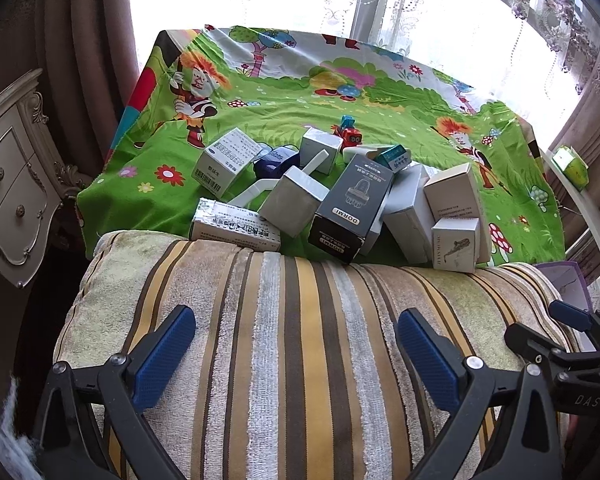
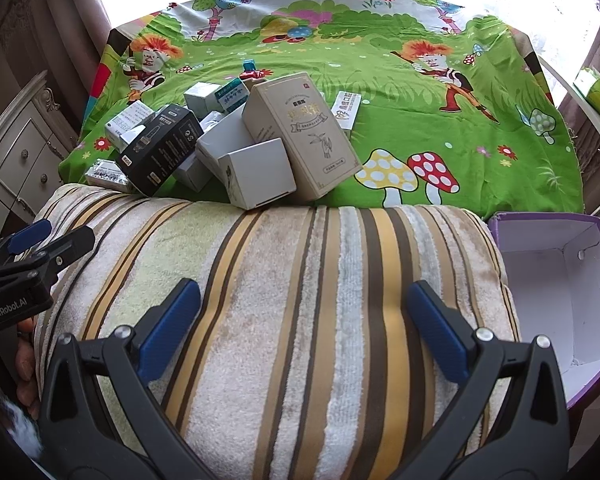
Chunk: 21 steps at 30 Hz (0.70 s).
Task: Organize rigid objects
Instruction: 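Move both tools toward the pile of boxes on the bed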
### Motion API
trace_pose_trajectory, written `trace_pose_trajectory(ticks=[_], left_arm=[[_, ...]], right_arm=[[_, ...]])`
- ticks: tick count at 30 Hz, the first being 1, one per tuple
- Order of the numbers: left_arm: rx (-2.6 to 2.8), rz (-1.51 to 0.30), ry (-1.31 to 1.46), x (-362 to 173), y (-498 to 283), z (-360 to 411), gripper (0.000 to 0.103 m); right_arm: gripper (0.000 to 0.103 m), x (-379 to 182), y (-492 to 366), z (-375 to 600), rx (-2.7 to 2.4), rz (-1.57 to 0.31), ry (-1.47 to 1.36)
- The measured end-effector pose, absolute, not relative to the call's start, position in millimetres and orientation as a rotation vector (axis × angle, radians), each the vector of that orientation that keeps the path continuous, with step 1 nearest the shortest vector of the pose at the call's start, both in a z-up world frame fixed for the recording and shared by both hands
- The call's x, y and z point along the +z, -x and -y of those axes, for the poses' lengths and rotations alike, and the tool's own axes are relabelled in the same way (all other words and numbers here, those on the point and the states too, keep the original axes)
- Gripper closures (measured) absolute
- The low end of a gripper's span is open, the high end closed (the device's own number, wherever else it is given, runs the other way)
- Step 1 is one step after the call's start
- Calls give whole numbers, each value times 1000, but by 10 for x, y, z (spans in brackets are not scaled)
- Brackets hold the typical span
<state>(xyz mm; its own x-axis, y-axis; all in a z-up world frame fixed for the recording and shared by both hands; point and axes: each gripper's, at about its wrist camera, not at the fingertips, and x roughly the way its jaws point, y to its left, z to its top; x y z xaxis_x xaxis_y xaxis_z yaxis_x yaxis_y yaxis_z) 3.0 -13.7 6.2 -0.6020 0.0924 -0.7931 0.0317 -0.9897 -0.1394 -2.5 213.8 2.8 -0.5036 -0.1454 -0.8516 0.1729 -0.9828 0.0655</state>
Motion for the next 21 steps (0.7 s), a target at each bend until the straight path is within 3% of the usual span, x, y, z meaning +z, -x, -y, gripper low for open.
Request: trace_pose_trajectory(ticks=[6, 21], left_arm=[[2751, 244, 1365, 136, 59, 158, 25], [2697, -8, 1424, 114, 660, -186, 29]], right_arm=[[0, 49, 96, -2185, -2513, -42, -1458], [0, 92, 474, -2220, -2454, -62, -1395]])
